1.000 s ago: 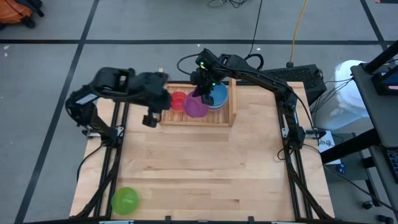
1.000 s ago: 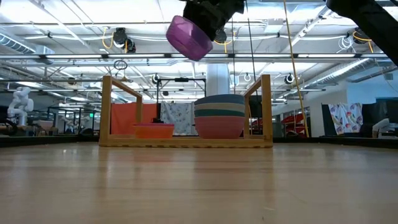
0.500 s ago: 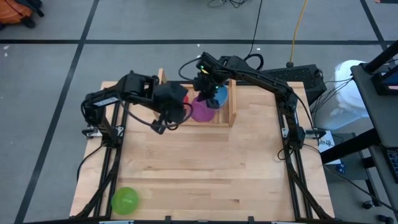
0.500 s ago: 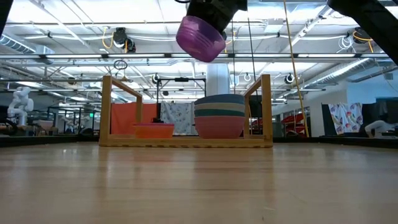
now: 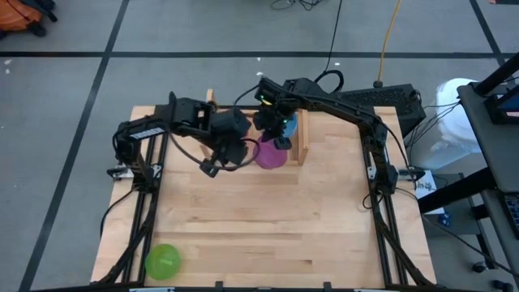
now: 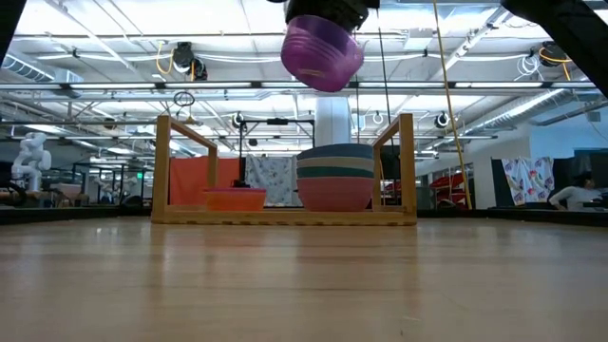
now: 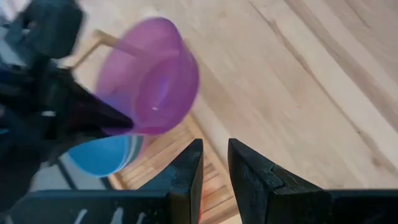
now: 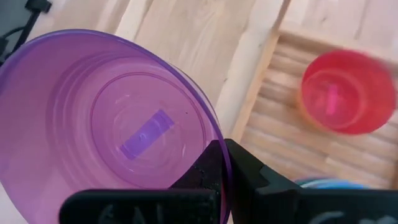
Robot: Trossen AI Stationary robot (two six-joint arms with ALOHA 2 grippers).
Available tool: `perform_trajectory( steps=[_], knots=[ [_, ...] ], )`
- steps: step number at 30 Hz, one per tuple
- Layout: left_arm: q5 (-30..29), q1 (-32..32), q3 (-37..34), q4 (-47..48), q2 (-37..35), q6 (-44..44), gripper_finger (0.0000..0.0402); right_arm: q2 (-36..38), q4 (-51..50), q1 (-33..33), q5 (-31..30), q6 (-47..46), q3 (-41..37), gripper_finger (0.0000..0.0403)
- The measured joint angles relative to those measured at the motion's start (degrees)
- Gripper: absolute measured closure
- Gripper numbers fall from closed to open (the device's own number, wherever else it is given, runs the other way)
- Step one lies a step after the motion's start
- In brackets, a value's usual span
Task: Place and stack bowls onto a shelf
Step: Stack the violet bowl onto the red bowl
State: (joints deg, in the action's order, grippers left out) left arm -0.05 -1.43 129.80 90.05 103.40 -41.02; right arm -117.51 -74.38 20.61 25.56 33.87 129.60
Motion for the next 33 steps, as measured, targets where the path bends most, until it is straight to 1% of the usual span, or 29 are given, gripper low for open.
perform_trajectory(
  steps=[3,6,10,14,17,20,26,29,33],
  knots=[
    [1.8,0.2,-2.0,-0.2,0.6,0.3,0.032,0.0,-3.3,-0.5,-0.6,0.1,0.0,0.0403],
    [4.0,1.0,-4.7,-1.0,0.5,0.3,0.032,0.0,-6.5,-1.2,-3.1,0.0,0.0,0.0403],
    [4.7,2.4,-8.3,-0.8,0.6,3.7,0.032,0.0,-10.9,-2.0,-5.9,-1.7,0.0,0.0403],
    [4.8,3.4,-10.9,-3.5,0.5,9.3,0.032,0.0,-10.7,-2.5,-10.6,-8.7,-0.7,0.0403],
    [4.7,4.1,-11.4,-6.0,0.6,14.9,0.032,-0.1,-11.2,-2.5,-10.6,-15.7,-0.7,0.0403],
    [4.7,4.7,-11.4,-9.3,0.5,20.1,0.032,-0.1,-11.3,-2.6,-10.6,-20.3,-0.7,0.0403],
    [3.2,6.1,-11.4,-15.2,0.5,25.8,0.032,-0.1,-12.0,-2.8,-10.5,-28.5,-0.7,0.0403],
    [2.7,6.4,-11.4,-14.4,0.5,25.2,0.032,-0.1,-12.1,-2.8,-10.5,-31.4,-0.7,0.0403],
    [-1.1,6.4,-11.4,-13.3,0.5,18.8,0.032,-0.1,-12.9,-3.1,-10.5,-33.9,-0.7,0.0403]
  ],
)
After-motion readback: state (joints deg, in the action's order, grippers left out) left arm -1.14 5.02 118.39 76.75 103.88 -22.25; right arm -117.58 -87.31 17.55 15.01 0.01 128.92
